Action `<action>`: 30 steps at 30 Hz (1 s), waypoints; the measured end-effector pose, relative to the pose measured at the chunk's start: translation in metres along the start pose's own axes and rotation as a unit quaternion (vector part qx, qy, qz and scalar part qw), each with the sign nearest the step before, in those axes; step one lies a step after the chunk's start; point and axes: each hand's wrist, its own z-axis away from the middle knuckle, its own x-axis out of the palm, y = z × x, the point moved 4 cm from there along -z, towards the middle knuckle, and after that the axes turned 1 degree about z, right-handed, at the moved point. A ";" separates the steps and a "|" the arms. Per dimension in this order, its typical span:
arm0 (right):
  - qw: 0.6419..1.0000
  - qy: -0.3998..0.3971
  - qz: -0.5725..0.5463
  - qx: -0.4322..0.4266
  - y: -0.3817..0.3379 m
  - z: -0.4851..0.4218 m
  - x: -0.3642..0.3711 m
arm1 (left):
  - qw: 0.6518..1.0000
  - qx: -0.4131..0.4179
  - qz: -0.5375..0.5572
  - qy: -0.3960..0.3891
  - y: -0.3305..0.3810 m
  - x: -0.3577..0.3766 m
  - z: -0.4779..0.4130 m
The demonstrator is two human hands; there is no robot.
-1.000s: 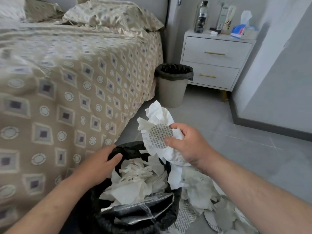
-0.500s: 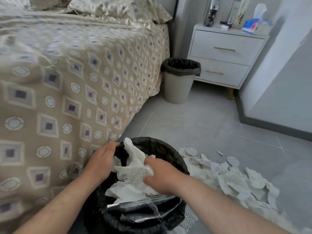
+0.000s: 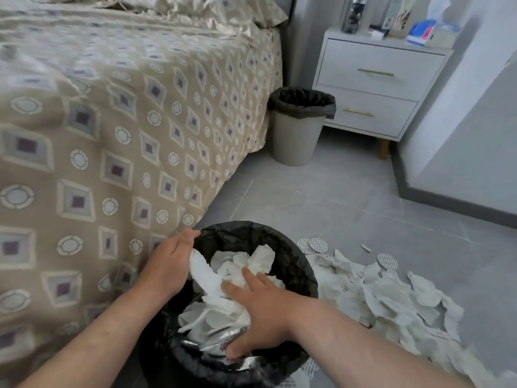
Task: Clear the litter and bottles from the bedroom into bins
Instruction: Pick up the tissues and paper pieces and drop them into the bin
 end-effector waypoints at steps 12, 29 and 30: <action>0.966 0.248 -0.060 -0.043 0.035 0.098 -0.061 | 0.984 0.153 -0.092 -0.002 0.082 0.010 0.016; 0.921 0.250 -0.152 0.259 0.280 0.227 0.097 | 0.856 -0.010 -0.367 -0.364 0.056 0.318 0.127; 0.922 0.242 -0.148 0.263 0.285 0.229 0.105 | 0.850 0.013 -0.399 -0.343 0.043 0.319 0.123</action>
